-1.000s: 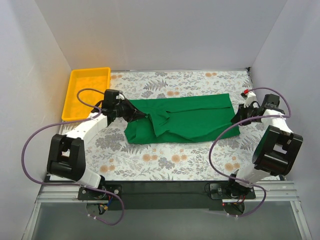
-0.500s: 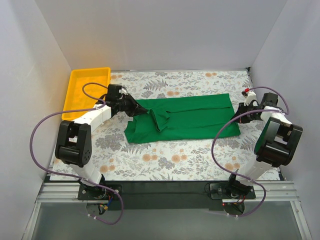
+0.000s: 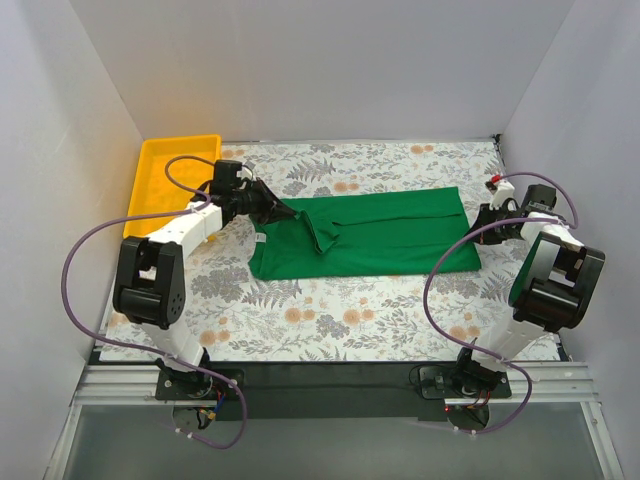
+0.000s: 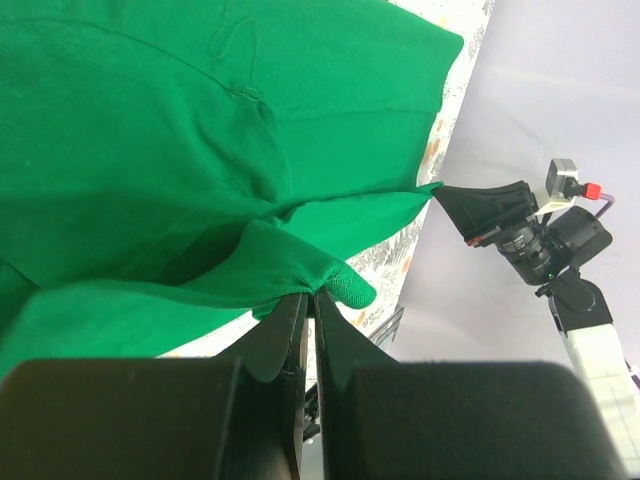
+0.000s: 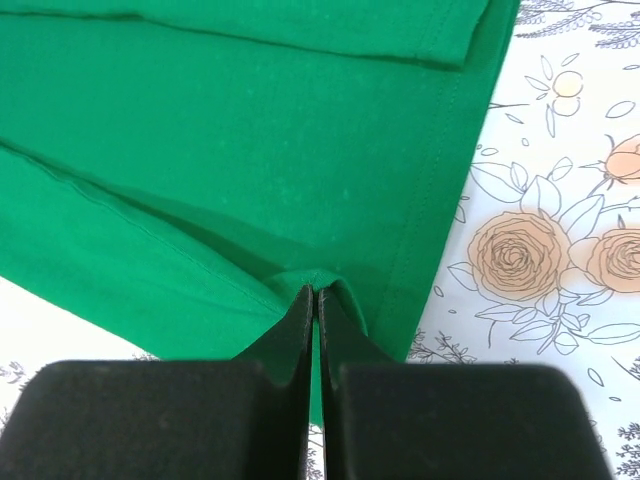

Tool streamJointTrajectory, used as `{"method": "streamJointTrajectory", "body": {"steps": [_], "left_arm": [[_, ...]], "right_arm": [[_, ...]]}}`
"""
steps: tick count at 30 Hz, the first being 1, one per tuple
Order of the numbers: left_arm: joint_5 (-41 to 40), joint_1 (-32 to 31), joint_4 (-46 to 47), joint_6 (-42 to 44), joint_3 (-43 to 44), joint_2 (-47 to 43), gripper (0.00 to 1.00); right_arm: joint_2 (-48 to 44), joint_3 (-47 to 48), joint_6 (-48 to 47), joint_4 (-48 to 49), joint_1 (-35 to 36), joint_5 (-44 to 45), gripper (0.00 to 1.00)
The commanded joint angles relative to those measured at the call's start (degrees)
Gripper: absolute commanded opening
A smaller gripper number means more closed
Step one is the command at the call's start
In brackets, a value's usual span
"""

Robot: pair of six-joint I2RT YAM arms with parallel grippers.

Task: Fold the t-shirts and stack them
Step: Fold the tshirt

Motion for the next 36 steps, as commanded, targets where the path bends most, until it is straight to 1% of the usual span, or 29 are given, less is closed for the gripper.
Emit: {"method": "streamJointTrajectory", "body": {"steps": [1, 16, 19, 20, 21, 22, 23, 24, 26, 28, 29, 36], "left_arm": [[1.84, 0.58, 0.23, 1.49, 2.12, 0.42, 0.0], [3.77, 0.76, 0.31, 1.4, 6.08, 4.02, 0.0], [4.3, 0.76, 0.4, 1.49, 6.69, 4.37, 0.0], [4.48, 0.76, 0.31, 1.58, 6.95, 4.46, 0.0], [4.74, 0.76, 0.23, 1.49, 7.13, 4.55, 0.0], [4.74, 0.84, 0.23, 1.58, 7.3, 4.73, 0.0], [4.91, 0.76, 0.31, 1.66, 7.39, 4.81, 0.0], [5.09, 0.76, 0.14, 1.66, 7.83, 4.9, 0.0], [5.18, 0.76, 0.05, 1.75, 8.27, 5.08, 0.0], [5.44, 0.76, -0.04, 1.84, 9.06, 5.6, 0.0], [5.44, 0.76, -0.21, 1.84, 9.41, 5.78, 0.0], [5.97, 0.76, -1.44, 2.63, 12.4, 8.24, 0.0]], "right_arm": [[0.35, 2.18, 0.63, 2.34, -0.11, 0.94, 0.01], [1.67, 2.79, 1.24, 3.39, -0.11, 1.82, 0.01], [1.93, 3.23, 1.51, 3.3, -0.11, 2.17, 0.11], [1.84, 3.32, 1.51, 3.3, -0.11, 2.26, 0.2], [1.84, 3.32, 1.6, 3.39, -0.11, 2.35, 0.25], [1.58, 3.32, 1.68, 3.31, -0.11, 2.52, 0.26], [1.32, 3.32, 1.68, 3.48, -0.11, 2.61, 0.33], [1.14, 3.32, 1.77, 3.48, -0.11, 2.7, 0.35], [0.53, 2.97, 1.77, 3.74, -0.11, 3.31, 0.44], [0.09, 2.79, 1.77, 4.01, -0.2, 3.49, 0.46], [-0.17, 2.7, 1.77, 3.92, -0.11, 3.4, 0.48], [-0.97, 1.21, 1.68, 4.27, -0.11, 1.82, 0.49]]}}
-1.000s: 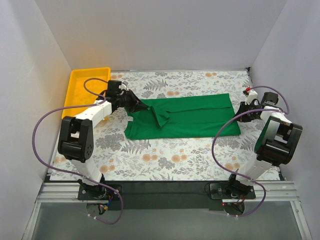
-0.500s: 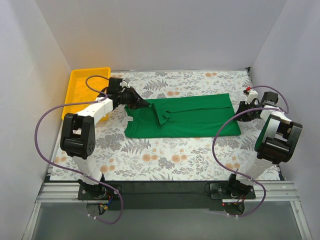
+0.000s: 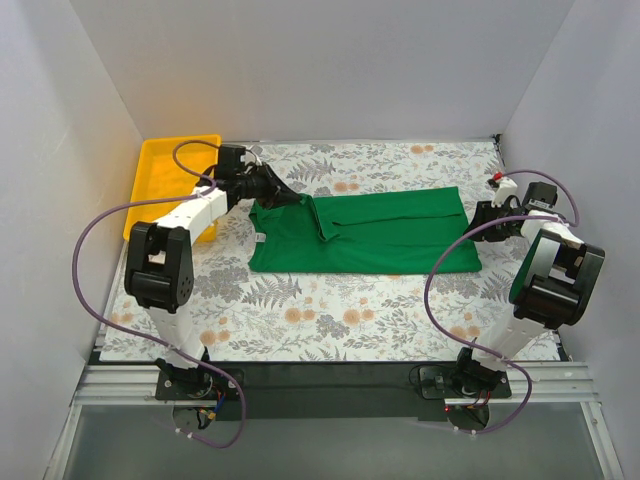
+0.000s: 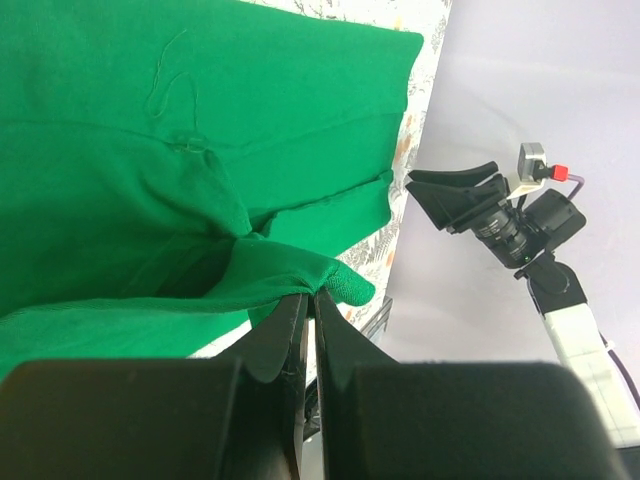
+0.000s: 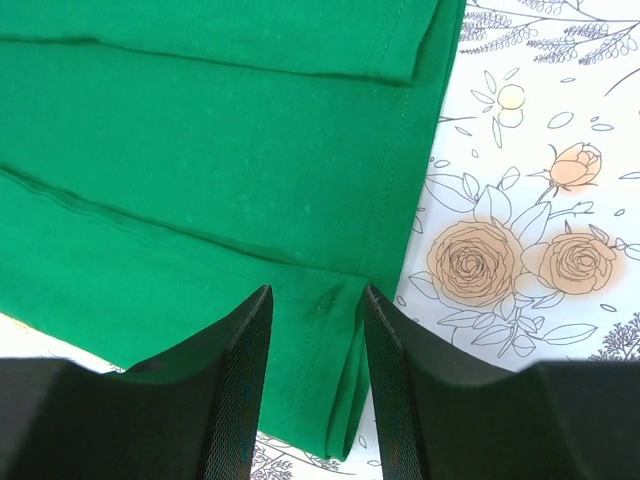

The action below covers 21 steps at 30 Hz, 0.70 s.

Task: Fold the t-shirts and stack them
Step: Fold the tshirt

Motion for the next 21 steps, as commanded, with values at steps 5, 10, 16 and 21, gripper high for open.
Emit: {"method": "streamJointTrajectory", "body": {"steps": [5, 10, 16, 21], "left_arm": [[1.58, 0.47, -2.87, 2.33, 6.12, 3.4, 0.0], [1.41, 0.47, -5.42, 3.3, 8.59, 6.48, 0.0], [-2.01, 0.47, -8.67, 4.61, 11.13, 9.29, 0.0], [-13.07, 0.56, -11.92, 10.14, 14.3, 7.55, 0.39]], "right_arm": [[-2.39, -0.26, -0.17, 1.82, -0.11, -1.41, 0.49], [-2.56, -0.26, -0.26, 1.82, -0.11, -1.68, 0.49], [-3.18, -0.7, -1.49, 1.74, 0.15, -2.73, 0.49], [-6.34, -1.75, -9.82, -2.38, 5.24, -4.84, 0.49]]}}
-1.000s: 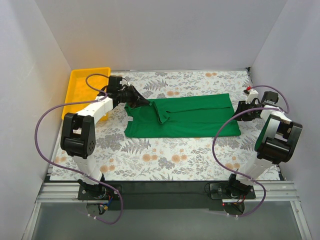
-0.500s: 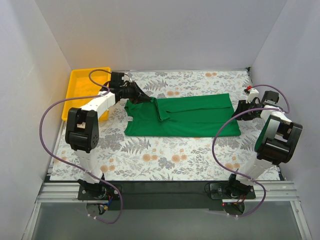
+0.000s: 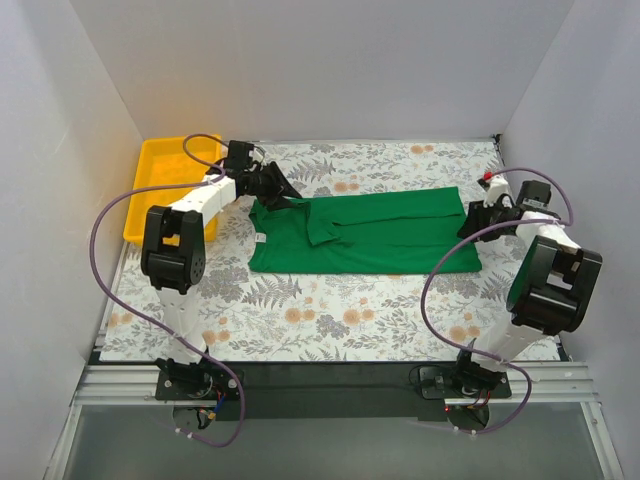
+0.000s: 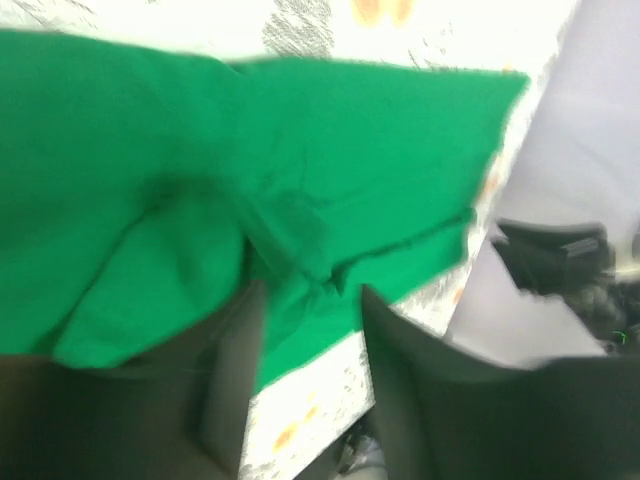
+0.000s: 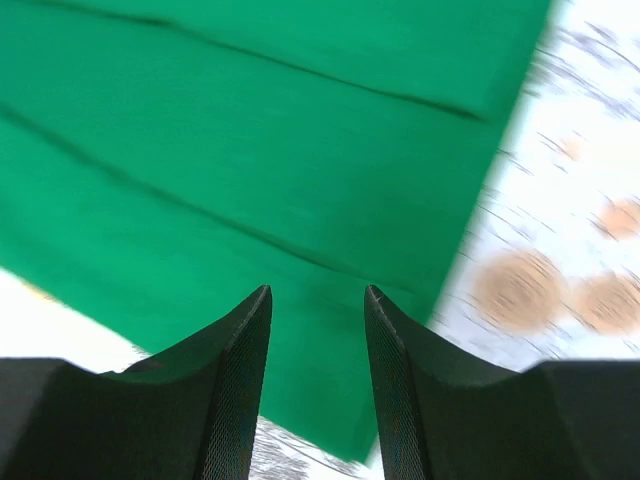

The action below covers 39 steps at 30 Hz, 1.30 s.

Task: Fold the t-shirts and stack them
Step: Fold the tshirt

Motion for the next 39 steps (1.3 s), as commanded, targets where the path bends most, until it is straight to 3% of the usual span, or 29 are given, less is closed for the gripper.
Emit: {"method": "streamJointTrajectory", "body": {"steps": [1, 2, 6, 8, 10, 12, 15, 20, 33, 39], "left_arm": [[-11.16, 0.56, -3.22, 6.99, 3.92, -4.76, 0.46], [-17.98, 0.56, -3.49, 8.59, 3.75, -6.34, 0.51], [-25.77, 0.82, 0.7, 13.08, -3.61, -21.68, 0.62], [-26.22, 2.14, 3.96, 11.96, -12.97, -28.74, 0.85], [-23.78, 4.93, 5.64, 10.8, -19.25, -38.85, 0.98], [-18.25, 7.05, 5.83, 10.45, -27.52, -47.17, 0.98], [-17.52, 8.47, 2.93, 11.94, -36.03, -57.03, 0.98], [-17.08, 8.65, -1.02, 13.44, -41.51, -70.05, 0.98], [-18.4, 8.65, -5.51, 12.12, -48.46, -79.04, 0.96], [-18.22, 8.56, -6.39, 11.59, -47.76, -79.22, 0.95]], "right_arm": [[-4.29, -0.38, -8.46, -5.4, 6.72, -4.71, 0.49], [-5.34, -0.2, -13.35, -6.82, 8.76, -5.15, 0.5], [-7.72, 1.29, -25.31, -13.42, 22.72, -5.51, 0.52], [-8.25, 2.0, -27.8, -12.82, 33.0, -2.97, 0.53], [-6.85, 3.48, -25.98, -9.49, 43.29, 3.87, 0.54], [-4.83, 5.24, -21.43, -4.04, 50.92, 10.1, 0.54], [0.53, 9.72, -16.31, 2.28, 57.79, 18.61, 0.54], [9.67, 17.27, -12.87, 5.73, 64.14, 33.32, 0.54], [18.64, 23.62, -13.93, 5.65, 68.28, 36.68, 0.5], [20.76, 25.46, -13.22, 5.38, 68.28, 35.8, 0.44]]}}
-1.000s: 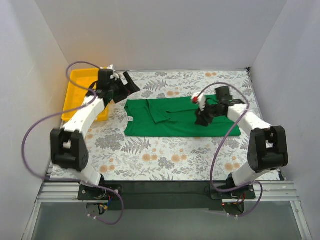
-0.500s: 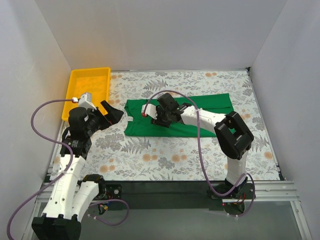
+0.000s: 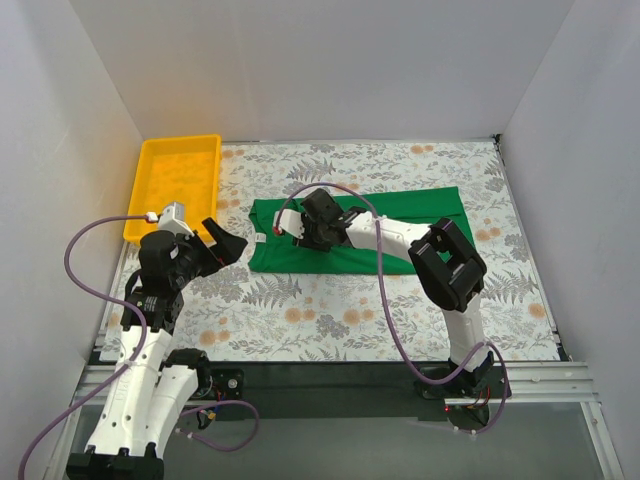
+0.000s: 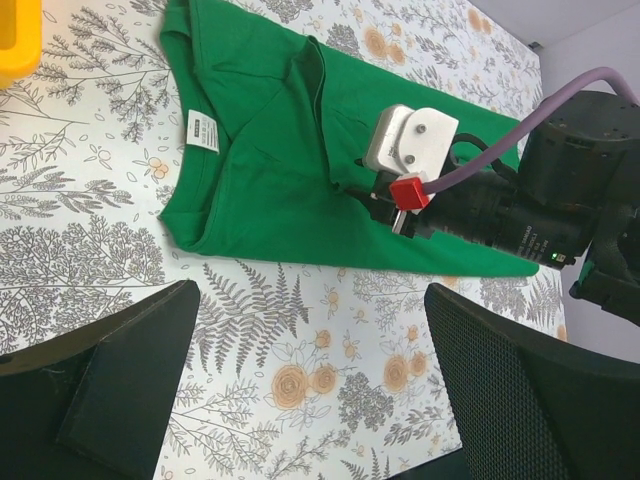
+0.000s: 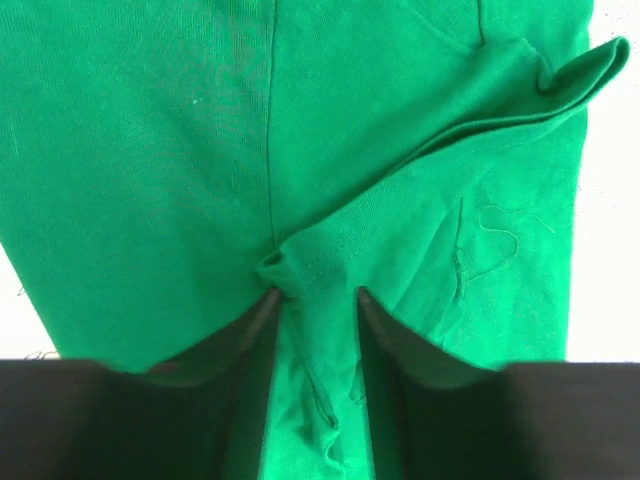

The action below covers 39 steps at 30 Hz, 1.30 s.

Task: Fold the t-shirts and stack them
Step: Fold the tshirt

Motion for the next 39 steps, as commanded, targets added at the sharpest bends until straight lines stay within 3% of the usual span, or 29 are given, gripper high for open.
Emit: {"method": "streamJointTrajectory", "body": {"steps": [1, 3, 6, 11, 19, 20, 21, 22, 25, 29, 32, 33, 35, 39], "left_arm": [[0.1, -0.05, -1.43, -0.17, 0.66, -0.51, 0.95], [0.1, 0.03, -1.43, -0.17, 0.83, -0.43, 0.95], [0.1, -0.05, -1.61, -0.25, 0.83, -0.43, 0.95], [0.36, -0.05, -1.87, -0.25, 0.92, -0.51, 0.95], [1.68, -0.05, -1.17, -1.66, 0.83, 0.19, 0.95], [1.94, -0.05, -1.0, -1.83, 0.83, 0.19, 0.94], [2.37, 0.03, -0.91, -2.27, 0.66, 0.28, 0.94], [2.55, 0.03, -0.73, -2.62, 0.57, 0.45, 0.95], [4.05, -0.05, 0.06, -4.12, -0.13, 1.15, 0.94], [5.98, -0.05, 1.64, -8.5, -1.98, 2.38, 0.94], [8.96, -0.05, 2.6, -15.0, -5.75, 5.28, 0.86], [10.02, -0.05, 2.96, -16.5, -6.89, 8.16, 0.78], [11.43, -0.05, 3.14, -19.67, -9.79, 12.9, 0.73], [8.19, -1.45, 5.94, -22.75, -12.0, 18.54, 0.71]], "right_arm": [[0.89, 3.02, 1.27, 1.32, 0.17, -0.05, 0.39], [0.89, 3.37, 1.53, 1.32, 0.17, -0.31, 0.29], [0.63, 3.9, 2.15, 1.06, 0.17, -0.92, 0.02], [-1.65, 4.42, 4.17, 1.05, -1.05, -0.93, 0.01], [-3.33, 6.18, 15.67, 2.81, -12.39, 4.08, 0.01], [-3.07, 6.01, 16.21, 3.07, -13.35, 4.61, 0.03], [-2.72, 6.09, 16.47, 2.38, -15.01, 3.65, 0.17], [-3.06, 5.57, 17.26, 2.29, -15.64, 3.04, 0.43], [-4.81, 3.2, 19.02, 2.28, -17.84, 0.22, 0.65], [-7.98, 0.65, 19.64, 1.85, -19.77, -4.34, 0.69], [-11.67, -1.72, 15.02, -1.83, -23.28, -16.96, 0.71], [-13.59, -3.12, 11.5, -3.85, -24.08, -28.41, 0.72], [-15.97, -5.58, 1.6, -10.09, -25.31, -39.97, 0.71], [-23.87, -16.37, -4.43, -13.45, -25.49, -41.01, 0.7]]}}
